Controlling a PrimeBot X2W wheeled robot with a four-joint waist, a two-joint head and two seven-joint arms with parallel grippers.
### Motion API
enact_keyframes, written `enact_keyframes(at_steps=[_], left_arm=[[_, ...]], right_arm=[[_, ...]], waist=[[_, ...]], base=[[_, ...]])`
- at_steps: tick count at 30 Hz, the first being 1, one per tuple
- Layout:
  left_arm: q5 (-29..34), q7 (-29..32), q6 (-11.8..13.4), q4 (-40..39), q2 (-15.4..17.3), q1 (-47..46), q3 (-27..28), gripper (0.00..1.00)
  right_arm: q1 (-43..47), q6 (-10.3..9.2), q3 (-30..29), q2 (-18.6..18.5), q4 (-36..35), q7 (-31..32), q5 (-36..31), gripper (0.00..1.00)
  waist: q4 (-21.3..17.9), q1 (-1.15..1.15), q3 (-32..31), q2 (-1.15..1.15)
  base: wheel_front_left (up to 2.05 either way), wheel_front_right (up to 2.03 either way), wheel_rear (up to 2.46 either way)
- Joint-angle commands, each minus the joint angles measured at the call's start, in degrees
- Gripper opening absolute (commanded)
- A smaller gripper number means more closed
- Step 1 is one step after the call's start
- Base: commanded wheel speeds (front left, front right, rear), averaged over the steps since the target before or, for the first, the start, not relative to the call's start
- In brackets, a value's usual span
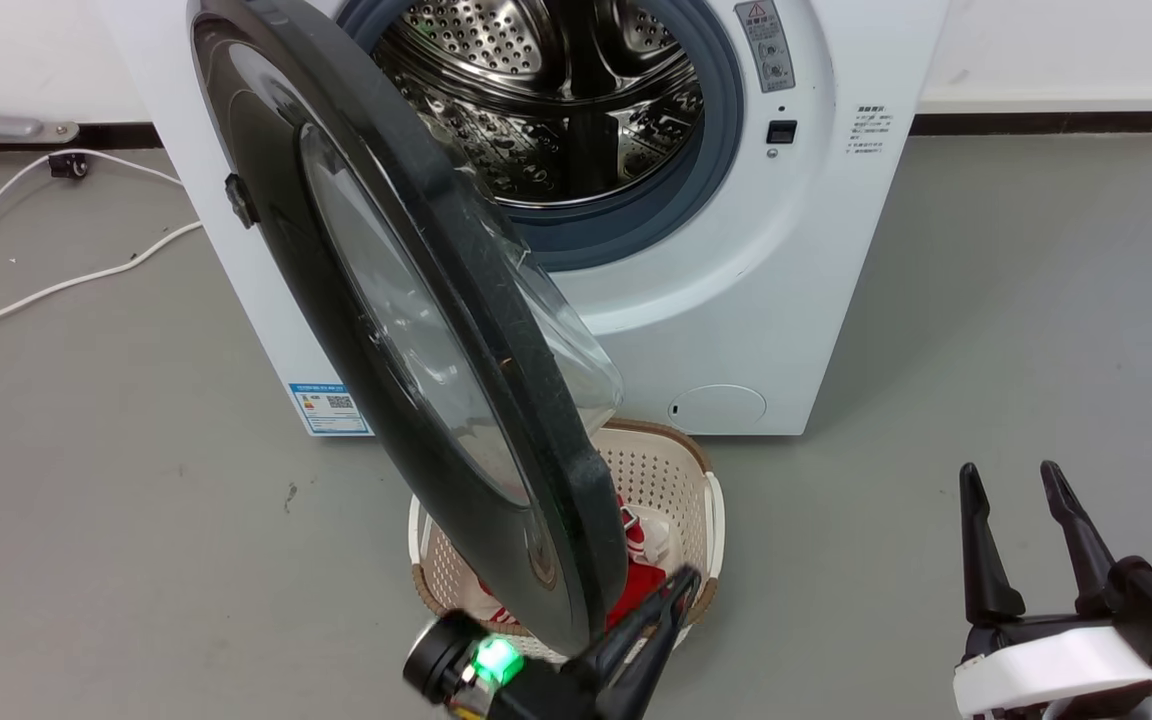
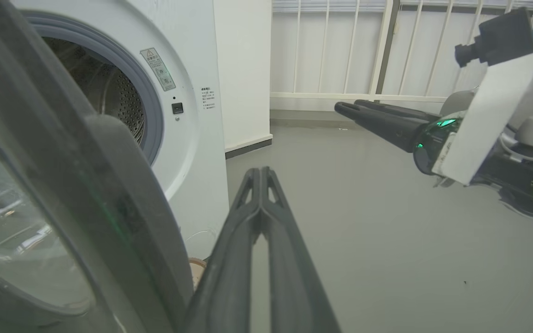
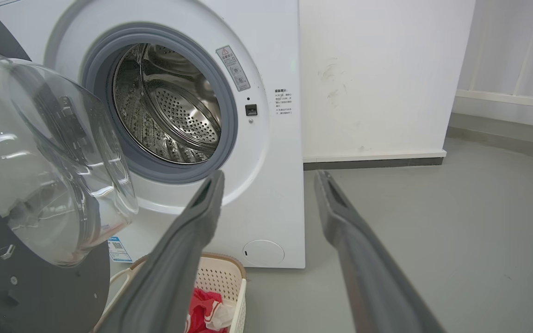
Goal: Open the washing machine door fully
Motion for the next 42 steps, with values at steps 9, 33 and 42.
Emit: enact_keyframes(at_steps=[9,33,42], left_arm=[[-1.48,-0.15,1.06,7.82,-4.6,-8.04,1.12,0.0],[-2.86,-0.04,10.59,8.76,-4.77,-4.52,7.37,0.0],[-2.37,0.0,11.99,3.59,-4.39,2.91,9.22,0.0]], right_arm=[[-1.8,-0.03,0.89,0.08,1.12,0.01,0.63,1.0],[-0.88,-0.02,1.92,0.08,3.61,-0.19,3.2,1.0],[0.26,-0.02,1.84,0.09,4.46,-0.3,4.07,1.0]], waist=[[-0.98,0.0,0.19,0.0],[-0.81,0.0,-0.26,0.0],[1.56,0.0,-0.61,0.0]], base=[[0.0,0.0,0.0],[0.0,0.0,0.0],[0.0,0.0,0.0]])
